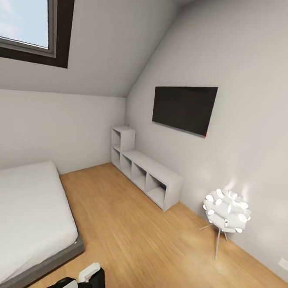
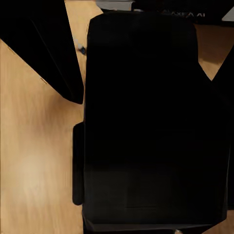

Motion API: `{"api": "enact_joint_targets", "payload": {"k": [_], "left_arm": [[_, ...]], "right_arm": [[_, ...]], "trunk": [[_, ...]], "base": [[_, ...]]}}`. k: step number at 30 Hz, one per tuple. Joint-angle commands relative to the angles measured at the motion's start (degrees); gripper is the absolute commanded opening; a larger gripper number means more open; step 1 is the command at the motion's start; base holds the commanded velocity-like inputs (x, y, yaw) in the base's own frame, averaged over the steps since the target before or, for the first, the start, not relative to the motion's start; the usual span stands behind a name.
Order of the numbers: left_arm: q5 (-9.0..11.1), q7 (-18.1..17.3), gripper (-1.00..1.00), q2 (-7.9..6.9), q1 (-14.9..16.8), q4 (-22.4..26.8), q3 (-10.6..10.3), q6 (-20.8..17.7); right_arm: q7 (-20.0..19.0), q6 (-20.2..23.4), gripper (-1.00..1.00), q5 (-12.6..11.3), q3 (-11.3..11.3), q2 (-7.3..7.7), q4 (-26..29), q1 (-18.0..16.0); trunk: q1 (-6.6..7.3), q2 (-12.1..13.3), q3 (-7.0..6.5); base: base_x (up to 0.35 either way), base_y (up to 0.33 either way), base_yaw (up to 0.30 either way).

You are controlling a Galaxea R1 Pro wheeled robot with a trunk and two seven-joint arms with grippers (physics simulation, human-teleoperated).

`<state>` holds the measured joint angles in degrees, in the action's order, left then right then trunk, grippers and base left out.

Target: Attach the digital camera to the camera tripod in the bedroom.

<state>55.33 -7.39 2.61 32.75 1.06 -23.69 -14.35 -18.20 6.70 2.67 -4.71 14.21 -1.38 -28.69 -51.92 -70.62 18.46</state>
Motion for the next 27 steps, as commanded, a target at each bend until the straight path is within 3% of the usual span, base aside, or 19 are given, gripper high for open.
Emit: {"api": "enact_joint_targets", "payload": {"k": [1,3,6,9,12,19,27], "left_arm": [[0.43,-0.18,-1.0,0.16,-0.11,-0.64,-0.4,0.46],[0.39,-0.17,-1.0,0.13,-0.88,-0.85,-0.44,1.4],[-0.24,-0.03,-1.0,-0.5,-7.85,-1.02,-0.58,7.21],[-0.55,1.18,-1.0,-2.1,-12.6,-1.05,-0.62,10.37],[-0.63,2.49,-1.0,-3.13,-15.41,-1.06,-0.63,11.22],[-0.76,3.84,-1.0,-4.2,-18.79,-1.14,-0.65,11.6],[-0.91,3.96,-1.0,-5.05,-19.37,-1.15,-0.66,11.67]], "right_arm": [[-0.06,-0.65,1.0,2.36,-0.64,0.02,-0.3,3.77],[-0.01,-1.19,1.0,3.71,-0.65,0.02,-0.38,6.37],[1.76,-2.64,1.0,6.21,-0.62,-0.49,-0.45,12.07],[6.0,-3.09,1.0,7.71,-0.65,-2.78,-0.46,15.14],[9.03,-4.48,1.0,8.18,-0.65,-4.78,-0.46,17.22],[10.38,-7.73,1.0,8.34,-0.66,-5.87,-0.53,20.05],[10.77,-7.98,1.0,8.39,-0.66,-5.96,-0.55,21.48]], "trunk": [[0.22,0.37,-0.13],[0.66,1.17,-0.49],[1.32,2.38,-1.03],[1.98,3.58,-1.57],[2.64,4.78,-2.11],[4.18,7.59,-3.37],[5.93,10.8,-4.8]], "base": [[0.0,0.0,0.0],[0.0,0.0,0.0],[0.0,0.0,0.0],[0.0,0.0,0.0],[0.0,0.0,0.0],[0.0,0.0,0.0],[0.0,0.0,0.0]]}}
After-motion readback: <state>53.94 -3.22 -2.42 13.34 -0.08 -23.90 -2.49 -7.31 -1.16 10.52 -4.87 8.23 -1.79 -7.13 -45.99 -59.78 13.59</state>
